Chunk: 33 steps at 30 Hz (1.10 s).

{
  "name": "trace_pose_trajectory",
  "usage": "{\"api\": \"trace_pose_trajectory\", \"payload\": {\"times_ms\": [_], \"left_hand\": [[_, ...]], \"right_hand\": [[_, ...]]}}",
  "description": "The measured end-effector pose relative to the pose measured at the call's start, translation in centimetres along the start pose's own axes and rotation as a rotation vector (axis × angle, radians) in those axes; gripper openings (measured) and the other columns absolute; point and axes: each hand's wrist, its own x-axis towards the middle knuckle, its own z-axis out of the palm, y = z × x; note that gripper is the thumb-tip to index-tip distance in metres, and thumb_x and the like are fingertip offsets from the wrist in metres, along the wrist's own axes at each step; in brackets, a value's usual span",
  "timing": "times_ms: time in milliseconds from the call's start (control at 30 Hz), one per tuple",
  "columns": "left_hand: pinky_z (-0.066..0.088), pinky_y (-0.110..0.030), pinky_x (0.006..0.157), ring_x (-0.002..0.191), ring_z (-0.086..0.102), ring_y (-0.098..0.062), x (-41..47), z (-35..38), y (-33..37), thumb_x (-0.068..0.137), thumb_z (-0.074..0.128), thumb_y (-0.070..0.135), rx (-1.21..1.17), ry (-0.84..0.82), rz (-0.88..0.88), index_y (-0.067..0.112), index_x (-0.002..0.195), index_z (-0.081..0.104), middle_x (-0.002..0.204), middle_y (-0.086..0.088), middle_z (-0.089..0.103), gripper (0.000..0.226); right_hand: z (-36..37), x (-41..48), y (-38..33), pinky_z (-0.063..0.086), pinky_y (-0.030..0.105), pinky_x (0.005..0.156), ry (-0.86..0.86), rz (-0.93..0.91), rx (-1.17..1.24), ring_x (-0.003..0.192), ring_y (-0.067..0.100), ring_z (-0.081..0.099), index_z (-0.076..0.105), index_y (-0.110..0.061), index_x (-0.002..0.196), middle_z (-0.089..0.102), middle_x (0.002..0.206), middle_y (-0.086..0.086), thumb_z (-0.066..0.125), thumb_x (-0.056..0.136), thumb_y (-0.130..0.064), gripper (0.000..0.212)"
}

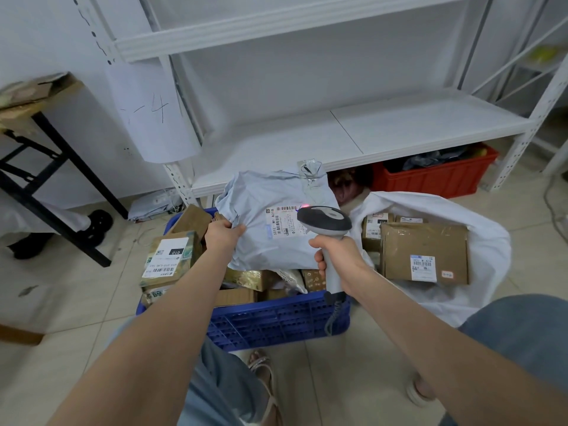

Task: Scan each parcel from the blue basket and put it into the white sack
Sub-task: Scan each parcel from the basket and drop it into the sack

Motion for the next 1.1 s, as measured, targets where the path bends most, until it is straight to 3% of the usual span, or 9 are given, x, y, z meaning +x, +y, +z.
{"api": "trace_pose_trajectory", "payload": {"times_ms": [367,633,867,1100], "left_hand": [[0.048,-0.038,0.082,0.081,0.054,-0.025,-0.5,0.1,1.0,0.084,0.072,0.015,0.01,-0.001,-0.007,0.015,0.062,0.051,0.068,0.0,0.052,0.03],[0.044,-0.033,0.077,0.081,0.053,-0.024,-1.0,0.4,1.6,0.085,0.07,0.016,0.016,-0.003,-0.012,0.015,0.061,0.05,0.067,0.001,0.051,0.031],[0.045,-0.033,0.077,0.081,0.054,-0.023,-1.0,0.5,2.1,0.085,0.071,0.018,0.02,-0.008,-0.004,0.016,0.062,0.051,0.067,0.001,0.052,0.03],[0.049,-0.035,0.083,0.082,0.055,-0.023,-1.2,1.7,4.3,0.086,0.069,0.017,0.015,-0.016,0.057,0.018,0.062,0.051,0.067,0.002,0.053,0.031]], "right_hand": [[-0.1,0.1,-0.4,0.037,0.026,0.046,-0.018,-0.003,0.028,0.045,0.016,0.042,0.06,-0.001,0.088,0.05,0.056,0.005,0.061,0.085,-0.01,0.009],[-0.3,0.0,-0.6,0.037,0.027,0.046,0.004,-0.011,0.059,0.045,0.015,0.042,0.06,-0.002,0.086,0.05,0.055,0.006,0.062,0.085,-0.009,0.007],[-0.4,0.2,-0.9,0.04,0.024,0.047,0.005,-0.041,0.112,0.046,0.014,0.044,0.063,-0.011,0.093,0.062,0.061,0.009,0.064,0.088,-0.011,0.006],[-1.6,1.5,-1.1,0.044,0.023,0.046,0.053,-0.074,0.126,0.049,0.013,0.051,0.064,-0.007,0.102,0.067,0.07,0.009,0.068,0.086,-0.013,0.017]]}}
